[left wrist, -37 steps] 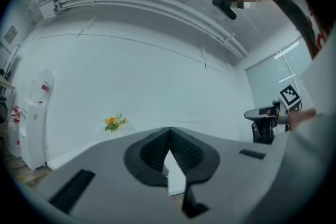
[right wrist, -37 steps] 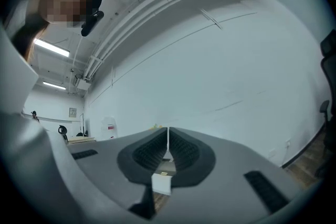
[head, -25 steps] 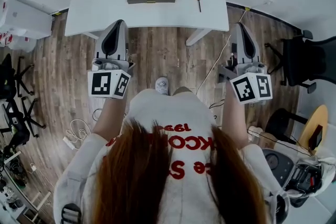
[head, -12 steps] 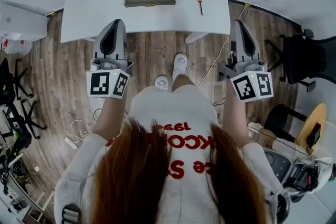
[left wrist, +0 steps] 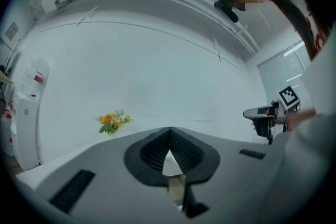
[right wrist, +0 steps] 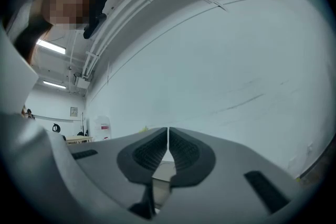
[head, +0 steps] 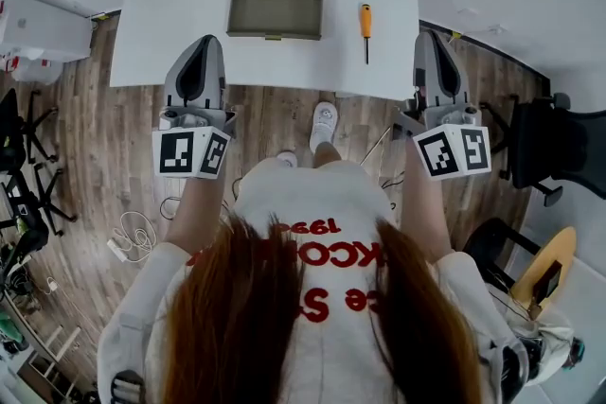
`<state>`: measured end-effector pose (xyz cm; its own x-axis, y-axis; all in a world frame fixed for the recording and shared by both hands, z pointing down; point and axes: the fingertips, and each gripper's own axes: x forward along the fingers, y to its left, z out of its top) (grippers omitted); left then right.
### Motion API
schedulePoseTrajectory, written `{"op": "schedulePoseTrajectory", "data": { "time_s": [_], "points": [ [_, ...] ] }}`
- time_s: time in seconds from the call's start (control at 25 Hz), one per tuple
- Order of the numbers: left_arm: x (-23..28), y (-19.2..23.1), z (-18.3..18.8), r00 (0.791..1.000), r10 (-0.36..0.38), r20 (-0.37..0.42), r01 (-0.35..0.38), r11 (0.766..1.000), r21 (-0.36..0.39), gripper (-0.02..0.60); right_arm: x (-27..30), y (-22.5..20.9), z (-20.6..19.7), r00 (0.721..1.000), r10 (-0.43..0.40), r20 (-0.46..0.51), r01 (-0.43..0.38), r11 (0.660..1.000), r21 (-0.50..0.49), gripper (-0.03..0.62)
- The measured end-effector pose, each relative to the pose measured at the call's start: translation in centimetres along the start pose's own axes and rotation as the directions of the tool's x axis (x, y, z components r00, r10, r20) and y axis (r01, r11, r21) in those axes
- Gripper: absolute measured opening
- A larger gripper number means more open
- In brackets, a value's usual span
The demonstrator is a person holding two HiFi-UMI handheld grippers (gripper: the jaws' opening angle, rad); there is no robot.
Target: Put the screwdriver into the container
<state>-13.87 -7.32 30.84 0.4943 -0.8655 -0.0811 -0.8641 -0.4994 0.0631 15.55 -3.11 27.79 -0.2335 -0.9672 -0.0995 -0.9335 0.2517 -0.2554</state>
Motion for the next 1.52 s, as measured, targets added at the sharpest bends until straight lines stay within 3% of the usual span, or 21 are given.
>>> {"op": "schedulePoseTrajectory", "data": {
  "time_s": [0.44,0.8,1.24,1.52],
  "points": [
    [7.6,1.6,0.4,0.99,0.134,0.03,-0.136,0.99,0.045,0.006,7.7,-6.7,1.0,0.995,0.098,-0.024,-0.098,0.995,0.011,0.011],
    [11.4,0.9,0.0,0.985,0.168,0.036,-0.17,0.984,0.054,0.006,10.9,-10.6,1.2,0.992,0.125,-0.022,-0.124,0.992,0.041,0.011],
    [14.9,2.4,-0.9,0.994,0.109,0.001,-0.109,0.994,0.024,0.006,13.4,-10.5,0.6,0.996,0.079,-0.033,-0.078,0.995,0.057,0.011],
    [16.7,2.8,-1.4,1.0,-0.015,-0.014,0.016,1.0,0.018,0.006,13.7,-9.7,-0.1,1.0,-0.014,-0.027,0.016,0.999,0.046,0.011]
  ]
}}
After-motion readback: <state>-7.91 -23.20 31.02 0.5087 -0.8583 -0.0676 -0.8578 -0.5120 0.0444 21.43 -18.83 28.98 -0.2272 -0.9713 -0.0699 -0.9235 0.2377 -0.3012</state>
